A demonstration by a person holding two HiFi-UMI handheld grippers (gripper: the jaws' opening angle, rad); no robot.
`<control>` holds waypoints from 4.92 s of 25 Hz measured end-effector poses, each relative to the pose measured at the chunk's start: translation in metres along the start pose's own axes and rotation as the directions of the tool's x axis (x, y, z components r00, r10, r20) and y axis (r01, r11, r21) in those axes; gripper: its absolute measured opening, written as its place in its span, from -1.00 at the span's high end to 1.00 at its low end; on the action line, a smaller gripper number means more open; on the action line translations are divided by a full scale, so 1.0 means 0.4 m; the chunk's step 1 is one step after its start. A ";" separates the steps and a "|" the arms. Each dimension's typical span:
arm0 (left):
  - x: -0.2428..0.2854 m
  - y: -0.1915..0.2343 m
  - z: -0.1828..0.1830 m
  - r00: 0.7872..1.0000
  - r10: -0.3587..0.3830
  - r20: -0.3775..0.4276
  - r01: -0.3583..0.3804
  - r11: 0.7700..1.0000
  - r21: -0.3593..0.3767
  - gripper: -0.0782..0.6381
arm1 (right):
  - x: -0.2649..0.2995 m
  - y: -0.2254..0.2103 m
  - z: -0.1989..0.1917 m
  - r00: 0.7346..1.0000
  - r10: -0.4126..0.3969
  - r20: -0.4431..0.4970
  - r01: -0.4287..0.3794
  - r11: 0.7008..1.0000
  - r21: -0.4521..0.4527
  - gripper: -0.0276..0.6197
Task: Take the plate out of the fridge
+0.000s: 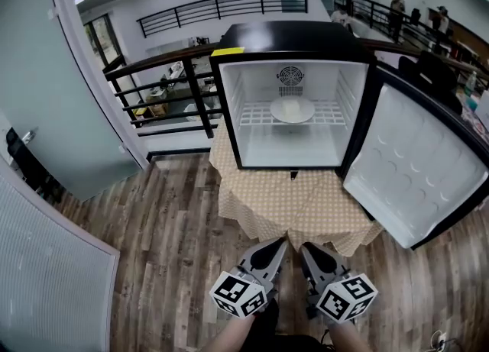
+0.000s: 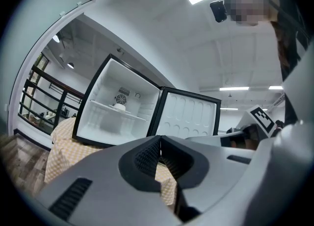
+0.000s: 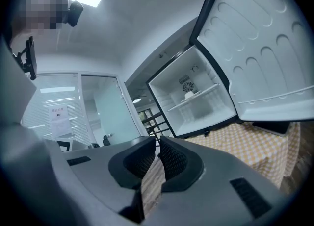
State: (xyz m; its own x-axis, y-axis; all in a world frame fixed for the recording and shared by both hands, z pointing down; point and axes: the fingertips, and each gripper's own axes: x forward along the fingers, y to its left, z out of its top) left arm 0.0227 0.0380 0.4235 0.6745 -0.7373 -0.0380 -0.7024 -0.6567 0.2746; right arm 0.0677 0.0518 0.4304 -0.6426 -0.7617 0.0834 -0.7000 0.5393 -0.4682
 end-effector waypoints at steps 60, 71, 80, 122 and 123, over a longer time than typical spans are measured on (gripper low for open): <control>0.524 0.473 0.126 0.990 -0.139 -0.017 0.139 0.990 -0.026 0.76 | 0.600 -0.384 0.268 0.991 -0.114 0.075 0.074 0.913 0.400 0.76; 0.566 0.497 0.150 0.991 -0.137 0.007 0.137 0.990 -0.034 0.76 | 0.659 -0.467 0.384 0.978 -0.154 0.144 0.028 0.773 0.634 0.46; 0.569 0.509 0.132 0.992 -0.122 -0.005 0.122 0.992 -0.044 0.76 | 0.711 -0.517 0.402 0.966 -0.231 0.120 0.061 0.647 0.760 0.37; 0.564 0.500 0.122 0.992 -0.129 -0.007 0.128 0.990 -0.063 0.76 | 0.651 -0.475 0.394 0.962 -0.254 0.095 0.044 0.493 0.869 0.77; 0.564 0.500 0.122 0.992 -0.128 -0.006 0.127 0.990 -0.064 0.76 | 0.648 -0.476 0.398 0.962 -0.256 0.099 0.045 0.501 0.864 0.76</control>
State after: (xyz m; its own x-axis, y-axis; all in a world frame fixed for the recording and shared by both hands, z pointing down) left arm 0.0233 -0.2676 0.4229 0.7602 -0.6462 -0.0666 -0.5950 -0.7337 0.3282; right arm 0.0839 -0.3056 0.4011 -0.4083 -0.9058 0.1133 -0.1105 -0.0742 -0.9911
